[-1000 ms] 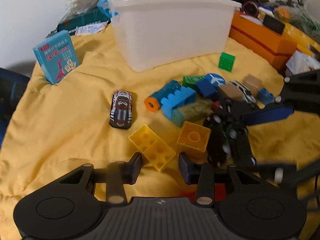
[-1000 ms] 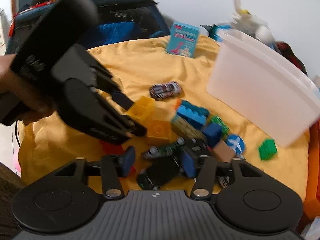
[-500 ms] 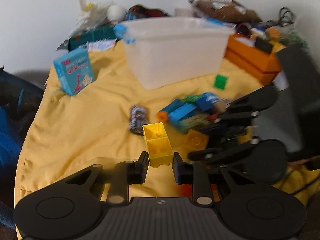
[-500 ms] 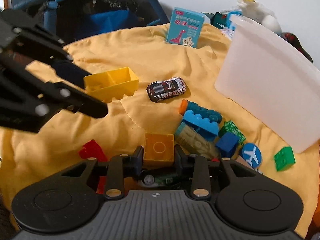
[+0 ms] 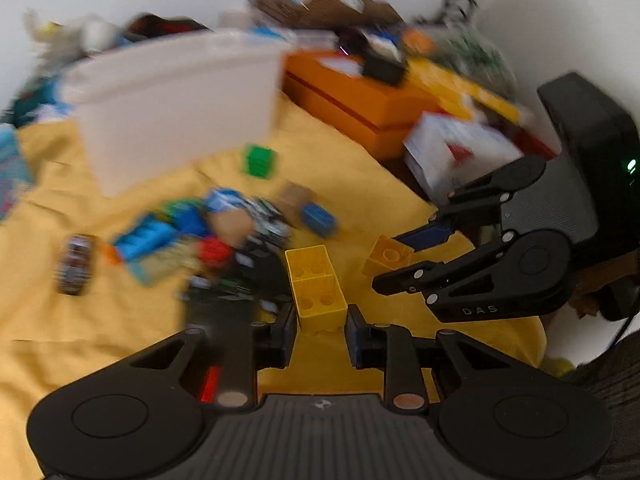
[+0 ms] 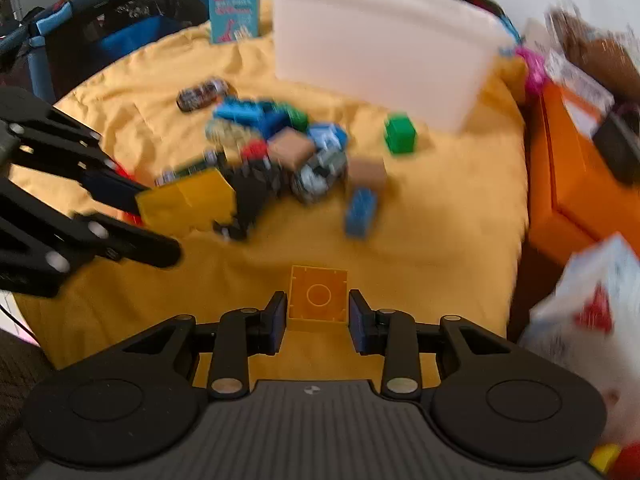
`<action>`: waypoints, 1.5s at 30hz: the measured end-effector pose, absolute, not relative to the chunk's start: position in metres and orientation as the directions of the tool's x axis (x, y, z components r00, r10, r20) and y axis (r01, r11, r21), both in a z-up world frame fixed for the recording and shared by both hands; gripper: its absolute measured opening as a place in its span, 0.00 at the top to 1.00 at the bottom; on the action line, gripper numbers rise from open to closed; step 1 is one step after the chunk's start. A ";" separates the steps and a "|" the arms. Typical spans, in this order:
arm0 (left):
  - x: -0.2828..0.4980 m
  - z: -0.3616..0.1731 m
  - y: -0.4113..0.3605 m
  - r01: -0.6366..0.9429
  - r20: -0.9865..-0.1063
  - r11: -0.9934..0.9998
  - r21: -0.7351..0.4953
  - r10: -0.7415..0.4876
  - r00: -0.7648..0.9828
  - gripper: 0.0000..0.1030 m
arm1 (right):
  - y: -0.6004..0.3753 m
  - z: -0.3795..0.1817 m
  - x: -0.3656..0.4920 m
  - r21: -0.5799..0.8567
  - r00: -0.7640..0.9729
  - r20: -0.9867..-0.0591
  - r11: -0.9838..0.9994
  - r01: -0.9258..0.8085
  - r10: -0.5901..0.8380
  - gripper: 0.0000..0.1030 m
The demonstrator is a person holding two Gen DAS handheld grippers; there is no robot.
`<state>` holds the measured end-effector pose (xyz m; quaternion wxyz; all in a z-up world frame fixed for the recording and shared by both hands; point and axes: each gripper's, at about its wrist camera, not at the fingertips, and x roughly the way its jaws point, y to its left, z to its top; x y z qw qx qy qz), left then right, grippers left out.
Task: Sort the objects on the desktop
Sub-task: 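Grasp the long yellow brick with the left tool while the right grasps the square orange brick, then carry both bricks over the white bin and open both tools to drop them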
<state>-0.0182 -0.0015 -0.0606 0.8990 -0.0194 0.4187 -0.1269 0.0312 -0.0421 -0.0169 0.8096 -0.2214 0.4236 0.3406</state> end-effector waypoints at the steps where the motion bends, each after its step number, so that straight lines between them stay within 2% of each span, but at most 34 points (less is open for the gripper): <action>1: -0.014 -0.069 -0.010 0.228 -0.763 0.964 -0.135 -0.248 0.597 0.72 | -0.045 -0.020 0.030 -0.068 0.406 -0.839 0.669 -0.740 0.363 0.65; 5: -0.010 -0.093 -0.031 0.233 -0.798 0.970 -0.062 -0.188 0.573 0.71 | -0.048 -0.030 0.026 -0.029 0.385 -0.832 0.661 -0.750 0.400 0.62; 6: -0.010 -0.095 -0.034 0.225 -0.804 0.974 -0.020 -0.149 0.576 0.70 | -0.045 -0.031 0.027 -0.028 0.385 -0.829 0.659 -0.752 0.404 0.53; 8: -0.014 -0.095 -0.036 0.205 -0.815 0.978 0.043 -0.085 0.573 0.66 | -0.046 -0.029 0.024 -0.034 0.391 -0.824 0.653 -0.757 0.410 0.47; 10: -0.022 -0.087 -0.033 0.199 -0.802 0.978 0.063 -0.069 0.593 0.63 | -0.050 -0.020 0.018 -0.053 0.427 -0.794 0.651 -0.757 0.432 0.48; 13: -0.040 -0.074 -0.044 0.200 -0.736 0.956 0.215 0.024 0.676 0.61 | -0.049 -0.007 0.001 -0.162 0.507 -0.740 0.615 -0.772 0.442 0.53; 14: -0.041 -0.071 -0.047 0.215 -0.724 0.944 0.250 0.034 0.689 0.61 | -0.047 -0.005 -0.003 -0.188 0.518 -0.732 0.599 -0.778 0.443 0.58; 17: -0.039 -0.073 -0.053 0.265 -0.739 0.940 0.214 -0.022 0.674 0.61 | -0.039 -0.009 -0.002 -0.188 0.492 -0.752 0.573 -0.798 0.439 0.64; 20: -0.032 -0.079 -0.057 0.308 -0.756 0.935 0.175 -0.073 0.650 0.61 | -0.033 -0.021 0.002 -0.195 0.471 -0.786 0.563 -0.803 0.400 0.64; 23: -0.025 -0.091 -0.059 0.316 -0.768 0.923 0.219 -0.037 0.639 0.61 | -0.030 -0.030 0.003 -0.240 0.490 -0.793 0.554 -0.797 0.362 0.59; 29: -0.016 -0.099 -0.043 0.269 -0.771 0.934 0.235 0.010 0.637 0.61 | -0.038 -0.040 0.009 -0.288 0.526 -0.793 0.572 -0.768 0.307 0.63; 32: -0.013 -0.098 -0.034 0.253 -0.785 0.957 0.144 -0.045 0.618 0.71 | -0.046 -0.040 0.018 -0.202 0.493 -0.805 0.628 -0.751 0.331 0.75; 35: -0.010 -0.095 -0.019 0.230 -0.797 0.972 -0.058 -0.184 0.576 0.71 | -0.054 -0.033 0.027 -0.078 0.432 -0.820 0.674 -0.734 0.376 0.75; 39: -0.009 -0.097 0.004 0.147 -0.773 0.921 -0.361 -0.384 0.505 0.72 | -0.070 -0.029 0.045 0.187 0.308 -0.819 0.732 -0.655 0.485 0.75; 42: -0.008 -0.109 0.020 0.054 -0.750 0.878 -0.476 -0.437 0.497 0.72 | -0.078 -0.035 0.057 0.363 0.207 -0.798 0.726 -0.584 0.566 0.75; 45: -0.011 -0.113 0.033 -0.024 -0.747 0.870 -0.493 -0.409 0.525 0.70 | -0.080 -0.043 0.060 0.422 0.171 -0.797 0.736 -0.530 0.580 0.74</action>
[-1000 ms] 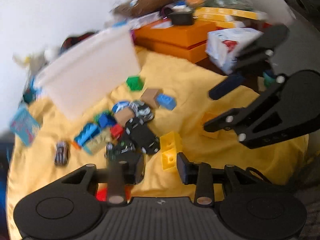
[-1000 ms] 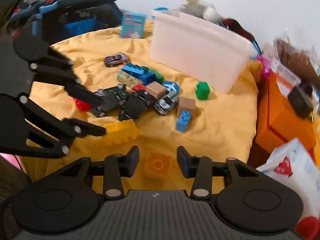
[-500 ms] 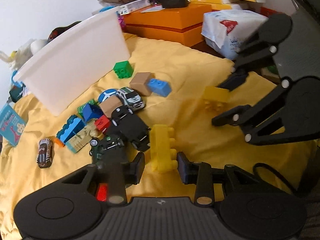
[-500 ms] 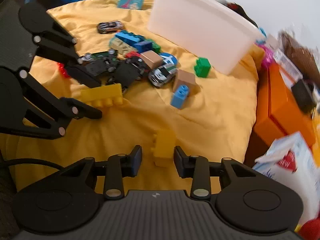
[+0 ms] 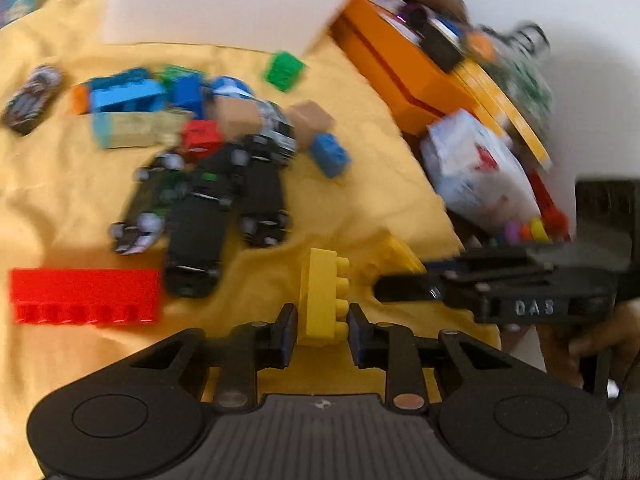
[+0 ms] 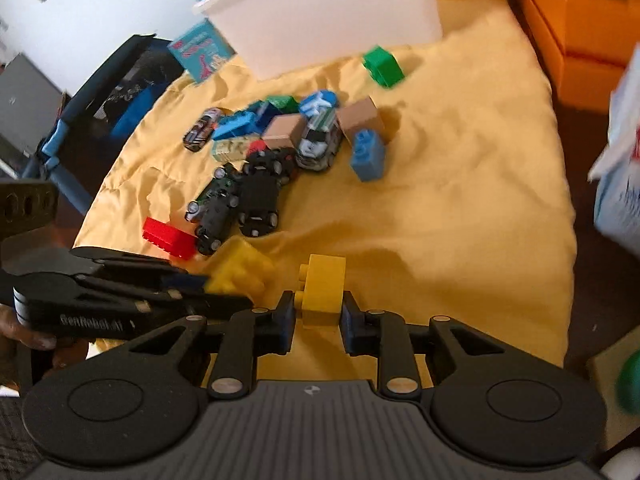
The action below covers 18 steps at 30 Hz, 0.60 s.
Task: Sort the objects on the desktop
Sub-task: 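Carry both bricks over the white bin and open both tools to drop them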
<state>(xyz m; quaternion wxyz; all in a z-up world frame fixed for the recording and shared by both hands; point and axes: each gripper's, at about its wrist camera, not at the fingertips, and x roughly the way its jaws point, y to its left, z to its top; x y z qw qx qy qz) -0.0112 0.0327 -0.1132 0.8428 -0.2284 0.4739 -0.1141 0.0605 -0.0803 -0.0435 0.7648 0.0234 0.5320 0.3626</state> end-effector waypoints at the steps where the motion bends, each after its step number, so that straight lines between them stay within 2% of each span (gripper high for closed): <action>1: -0.013 -0.110 0.033 -0.038 -0.760 0.891 -0.453 -0.363 0.540 0.70 | -0.082 -0.045 0.063 0.425 0.170 -0.800 0.743 -0.517 0.576 0.73; 2: -0.014 -0.106 0.031 -0.034 -0.771 0.917 -0.398 -0.314 0.555 0.65 | -0.084 -0.045 0.063 0.420 0.181 -0.801 0.752 -0.508 0.570 0.71; 4: -0.020 -0.097 0.025 -0.016 -0.781 0.960 -0.281 -0.219 0.584 0.55 | -0.087 -0.040 0.061 0.372 0.231 -0.808 0.773 -0.514 0.543 0.59; 5: -0.024 -0.092 0.021 0.003 -0.779 0.975 -0.222 -0.180 0.601 0.53 | -0.088 -0.037 0.060 0.333 0.262 -0.811 0.781 -0.528 0.523 0.51; 8: -0.031 -0.086 0.005 0.065 -0.774 0.992 -0.109 -0.126 0.621 0.53 | -0.085 -0.029 0.055 0.198 0.344 -0.817 0.784 -0.588 0.463 0.52; 12: -0.032 -0.081 -0.009 0.100 -0.761 0.995 -0.003 -0.067 0.646 0.53 | -0.086 -0.018 0.055 0.099 0.419 -0.802 0.786 -0.610 0.426 0.51; 15: -0.039 -0.067 -0.020 0.181 -0.730 0.982 0.056 -0.083 0.678 0.53 | -0.082 -0.009 0.050 0.089 0.404 -0.790 0.739 -0.668 0.460 0.52; 18: -0.040 -0.068 -0.033 0.263 -0.740 0.958 0.110 -0.097 0.665 0.53 | -0.070 -0.006 0.039 0.017 0.420 -0.792 0.704 -0.710 0.443 0.53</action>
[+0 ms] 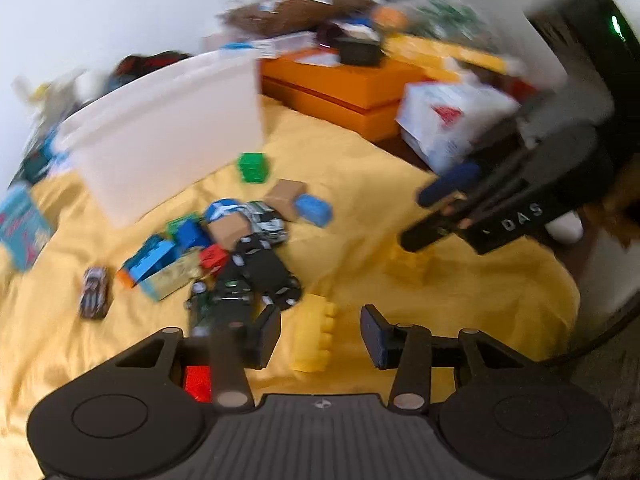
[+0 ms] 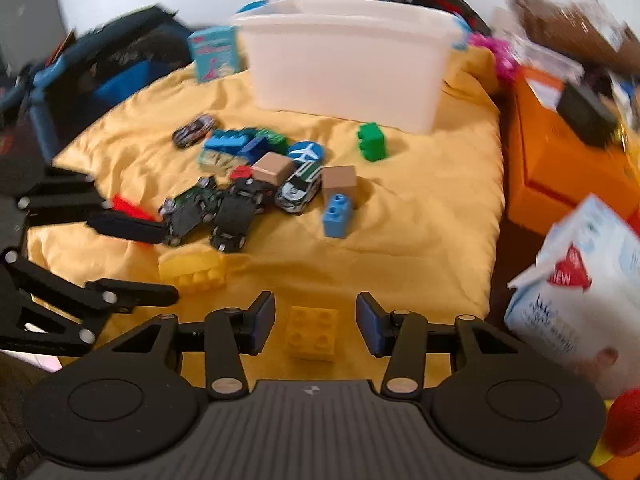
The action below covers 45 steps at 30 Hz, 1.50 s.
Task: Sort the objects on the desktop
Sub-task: 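Carry both bricks over the white bin and open both tools to drop them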
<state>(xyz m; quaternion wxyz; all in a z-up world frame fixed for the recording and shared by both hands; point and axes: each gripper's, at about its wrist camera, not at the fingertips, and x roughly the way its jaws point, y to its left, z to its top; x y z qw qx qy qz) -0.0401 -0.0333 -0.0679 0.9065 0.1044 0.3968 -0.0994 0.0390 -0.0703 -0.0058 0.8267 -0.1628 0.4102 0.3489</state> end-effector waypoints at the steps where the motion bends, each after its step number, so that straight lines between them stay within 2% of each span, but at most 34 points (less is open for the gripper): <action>1: -0.038 -0.072 -0.038 0.277 -0.749 0.950 0.145 -0.077 0.658 0.53 | -0.067 -0.006 0.037 0.001 0.425 -0.792 0.697 -0.718 0.439 0.53; 3: -0.032 -0.086 -0.044 0.286 -0.762 0.933 0.220 -0.019 0.648 0.57 | -0.065 -0.007 0.034 0.007 0.421 -0.791 0.694 -0.720 0.445 0.53; 5: -0.025 -0.097 -0.042 0.283 -0.782 0.929 0.238 0.011 0.623 0.73 | -0.063 -0.007 0.033 0.020 0.415 -0.791 0.696 -0.718 0.450 0.53; 6: -0.022 -0.098 -0.038 0.279 -0.794 0.937 0.211 -0.002 0.608 0.73 | -0.062 -0.007 0.032 0.016 0.417 -0.790 0.695 -0.719 0.449 0.53; 8: -0.019 -0.092 -0.024 0.256 -0.808 0.966 0.024 -0.133 0.574 0.76 | -0.061 -0.007 0.029 0.002 0.428 -0.789 0.697 -0.717 0.442 0.53; 11: -0.009 -0.095 0.009 0.154 -0.769 0.907 -0.391 -0.414 0.487 0.76 | -0.066 -0.006 0.031 0.014 0.433 -0.788 0.716 -0.698 0.438 0.53; 12: -0.005 -0.103 0.018 0.104 -0.761 0.876 -0.472 -0.464 0.454 0.76 | -0.068 -0.007 0.032 0.026 0.429 -0.789 0.721 -0.692 0.440 0.53; 15: -0.003 -0.116 0.035 0.001 -0.757 0.848 -0.530 -0.474 0.449 0.69 | -0.070 -0.008 0.033 0.030 0.425 -0.792 0.723 -0.690 0.438 0.53; 16: -0.006 -0.113 0.035 -0.007 -0.765 0.862 -0.506 -0.445 0.466 0.66 | -0.070 -0.008 0.032 0.025 0.427 -0.792 0.722 -0.692 0.436 0.53; 17: -0.009 -0.106 0.032 -0.001 -0.781 0.898 -0.440 -0.382 0.494 0.55 | -0.070 -0.008 0.031 0.023 0.428 -0.792 0.722 -0.692 0.435 0.53; 19: -0.017 -0.091 0.019 0.037 -0.794 0.961 -0.274 -0.248 0.555 0.46 | -0.071 -0.008 0.031 0.029 0.420 -0.794 0.719 -0.695 0.439 0.53; 21: -0.023 -0.081 0.007 0.101 -0.784 0.980 -0.172 -0.198 0.588 0.45 | -0.070 -0.009 0.030 0.028 0.411 -0.798 0.708 -0.705 0.441 0.53; 24: -0.026 -0.078 -0.011 0.210 -0.782 0.975 -0.074 -0.188 0.595 0.45 | -0.066 -0.013 0.031 0.022 0.406 -0.806 0.707 -0.707 0.431 0.52; 29: -0.014 -0.093 -0.027 0.255 -0.797 0.966 0.042 -0.122 0.592 0.45 | -0.062 -0.029 0.037 0.021 0.388 -0.828 0.715 -0.699 0.404 0.52; 30: -0.011 -0.097 -0.028 0.263 -0.803 0.963 0.049 -0.119 0.585 0.45 | -0.062 -0.032 0.037 0.018 0.384 -0.832 0.711 -0.702 0.400 0.52; 32: -0.009 -0.104 -0.030 0.282 -0.817 0.959 0.033 -0.136 0.560 0.58 | -0.060 -0.039 0.036 0.014 0.375 -0.842 0.710 -0.704 0.389 0.54; 33: -0.011 -0.104 -0.029 0.281 -0.810 0.960 0.021 -0.148 0.567 0.63 | -0.061 -0.042 0.037 0.021 0.364 -0.849 0.712 -0.702 0.383 0.58; 34: -0.011 -0.103 -0.029 0.287 -0.808 0.958 0.009 -0.162 0.566 0.74 | -0.063 -0.044 0.036 0.026 0.364 -0.848 0.716 -0.697 0.385 0.60; 35: -0.013 -0.102 -0.028 0.291 -0.806 0.957 0.001 -0.172 0.567 0.74 | -0.064 -0.042 0.037 0.028 0.365 -0.847 0.718 -0.696 0.387 0.66; 40: -0.017 -0.072 -0.021 0.274 -0.762 0.962 0.019 -0.163 0.627 0.74 | -0.063 -0.017 0.039 0.016 0.385 -0.826 0.699 -0.715 0.412 0.66; 45: 0.003 -0.017 0.003 0.197 -0.661 0.979 0.058 -0.110 0.742 0.74 | -0.049 0.038 0.061 -0.067 0.520 -0.710 0.690 -0.720 0.474 0.66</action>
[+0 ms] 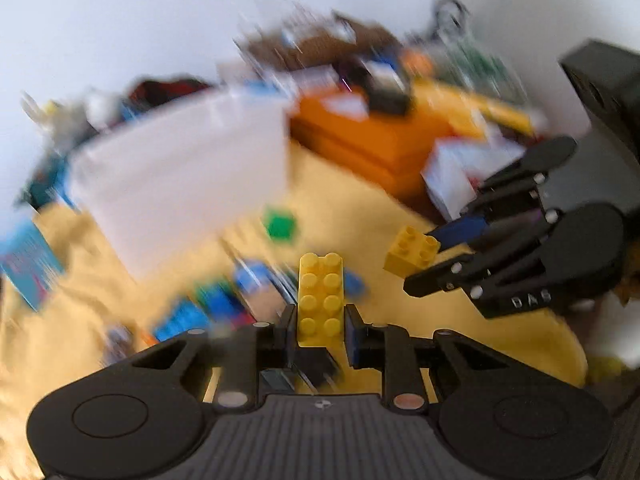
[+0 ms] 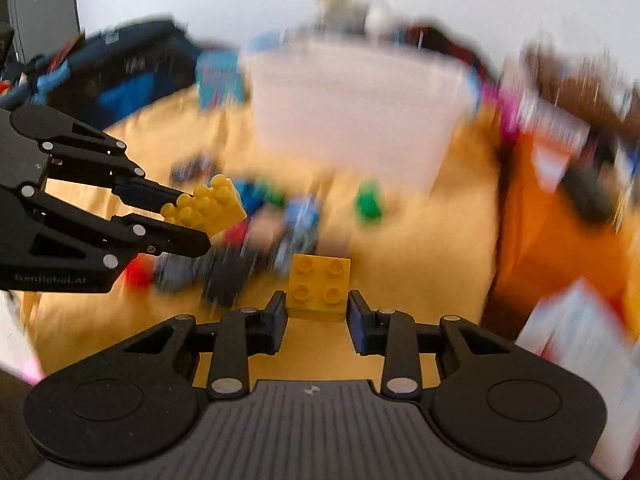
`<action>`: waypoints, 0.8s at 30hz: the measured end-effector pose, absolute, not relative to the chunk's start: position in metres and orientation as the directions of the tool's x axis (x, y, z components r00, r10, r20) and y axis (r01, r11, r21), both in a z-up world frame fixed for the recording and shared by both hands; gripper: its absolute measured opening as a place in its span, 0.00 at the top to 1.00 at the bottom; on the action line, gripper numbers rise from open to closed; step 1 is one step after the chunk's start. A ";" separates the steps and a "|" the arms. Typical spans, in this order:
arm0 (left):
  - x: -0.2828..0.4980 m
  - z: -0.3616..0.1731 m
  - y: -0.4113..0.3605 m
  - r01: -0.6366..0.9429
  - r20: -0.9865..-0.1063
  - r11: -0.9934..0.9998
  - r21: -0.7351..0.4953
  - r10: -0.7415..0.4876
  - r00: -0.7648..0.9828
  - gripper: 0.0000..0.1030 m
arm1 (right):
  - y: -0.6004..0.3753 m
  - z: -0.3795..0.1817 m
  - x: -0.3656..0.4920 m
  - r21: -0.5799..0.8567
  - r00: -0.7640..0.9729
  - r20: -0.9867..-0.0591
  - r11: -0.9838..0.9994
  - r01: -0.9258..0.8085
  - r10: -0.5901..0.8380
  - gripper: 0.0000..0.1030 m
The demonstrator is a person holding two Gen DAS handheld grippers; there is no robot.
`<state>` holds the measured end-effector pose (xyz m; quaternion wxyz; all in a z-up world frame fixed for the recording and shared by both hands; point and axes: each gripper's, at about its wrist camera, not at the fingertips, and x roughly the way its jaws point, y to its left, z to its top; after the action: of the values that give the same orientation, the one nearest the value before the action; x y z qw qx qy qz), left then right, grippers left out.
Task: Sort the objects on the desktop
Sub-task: 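Carry both bricks over the white bin and open both tools to drop them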
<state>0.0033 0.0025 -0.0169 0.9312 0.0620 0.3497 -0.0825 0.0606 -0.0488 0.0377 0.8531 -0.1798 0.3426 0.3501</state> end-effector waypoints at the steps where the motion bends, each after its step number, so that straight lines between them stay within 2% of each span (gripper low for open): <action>1: 0.012 -0.006 0.010 0.176 -0.638 0.983 0.060 -0.097 0.764 0.74 | -0.045 0.048 0.068 -0.085 0.549 -0.683 0.694 -0.715 0.482 0.66; 5: 0.049 0.034 0.035 0.069 -0.551 0.993 0.094 -0.005 0.834 0.74 | -0.025 0.085 0.104 -0.128 0.637 -0.578 0.714 -0.688 0.510 0.65; 9: 0.086 0.069 0.064 -0.042 -0.488 0.998 0.053 0.062 0.871 0.74 | -0.001 0.109 0.145 -0.148 0.692 -0.519 0.744 -0.651 0.502 0.65; 13: 0.120 0.074 0.083 -0.113 -0.487 0.989 0.091 0.144 0.862 0.74 | 0.020 0.117 0.173 -0.156 0.736 -0.482 0.779 -0.607 0.476 0.65; 15: 0.134 0.066 0.091 -0.126 -0.510 0.987 0.095 0.157 0.846 0.73 | 0.025 0.115 0.178 -0.150 0.754 -0.452 0.793 -0.590 0.476 0.62; 17: 0.138 0.060 0.093 -0.151 -0.525 0.986 0.069 0.165 0.835 0.61 | 0.026 0.114 0.179 -0.145 0.756 -0.452 0.797 -0.587 0.474 0.53; 19: 0.128 0.058 0.090 -0.136 -0.512 0.989 0.059 0.147 0.847 0.53 | 0.025 0.114 0.172 -0.133 0.750 -0.436 0.789 -0.600 0.498 0.53; 24: 0.091 0.052 0.079 -0.069 -0.517 0.996 0.047 0.084 0.852 0.53 | 0.020 0.100 0.147 -0.132 0.664 -0.510 0.713 -0.688 0.547 0.53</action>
<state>0.0907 0.0791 0.0523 0.9622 0.0135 0.2692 0.0398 0.1474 0.0200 0.0995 0.8983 -0.1589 0.2230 0.3437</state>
